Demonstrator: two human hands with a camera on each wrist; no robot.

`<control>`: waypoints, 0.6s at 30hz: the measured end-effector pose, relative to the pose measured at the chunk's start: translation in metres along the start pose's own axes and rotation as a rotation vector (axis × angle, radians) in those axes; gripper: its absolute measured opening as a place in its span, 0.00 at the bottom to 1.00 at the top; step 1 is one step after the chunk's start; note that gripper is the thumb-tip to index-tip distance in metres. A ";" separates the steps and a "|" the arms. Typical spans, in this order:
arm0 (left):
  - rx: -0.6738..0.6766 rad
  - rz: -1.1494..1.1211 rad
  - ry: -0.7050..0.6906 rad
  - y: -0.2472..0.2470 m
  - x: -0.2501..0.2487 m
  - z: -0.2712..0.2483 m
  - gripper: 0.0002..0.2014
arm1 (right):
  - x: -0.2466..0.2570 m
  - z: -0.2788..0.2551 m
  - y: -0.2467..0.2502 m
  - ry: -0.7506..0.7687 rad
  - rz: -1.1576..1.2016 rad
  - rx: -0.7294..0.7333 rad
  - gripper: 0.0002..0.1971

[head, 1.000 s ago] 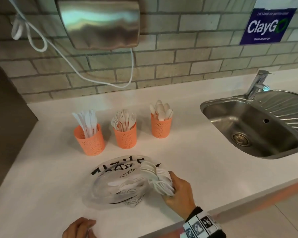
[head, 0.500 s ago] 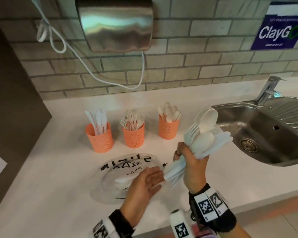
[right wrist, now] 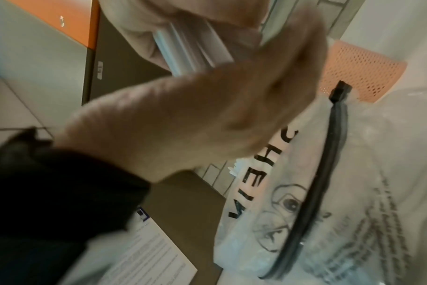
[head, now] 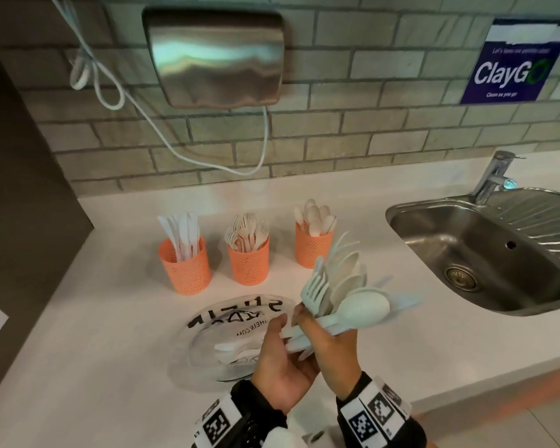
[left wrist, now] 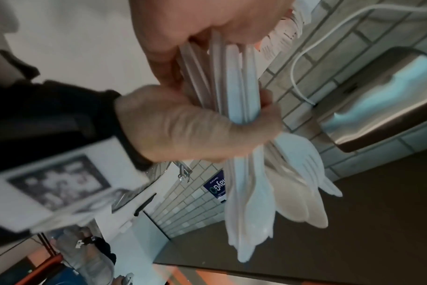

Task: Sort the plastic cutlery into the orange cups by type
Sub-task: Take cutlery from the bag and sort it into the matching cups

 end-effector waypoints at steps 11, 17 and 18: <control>-0.007 0.212 -0.059 0.015 0.006 0.009 0.16 | -0.005 0.007 -0.014 -0.126 -0.007 0.121 0.09; -0.153 0.872 -0.183 0.025 -0.015 0.007 0.13 | -0.015 0.016 -0.005 -0.188 -0.186 0.176 0.11; -0.156 0.938 -0.251 0.024 -0.024 0.005 0.12 | -0.017 0.018 -0.002 -0.178 -0.255 0.185 0.10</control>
Point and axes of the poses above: each hand's wrist, its own z-axis towards the middle knuckle, its own y-axis out of the back of the hand, x = y × z, the point moved 6 cm from there along z, towards the middle knuckle, and after that the axes turned 6 degrees about y, right-handed, at the moved point
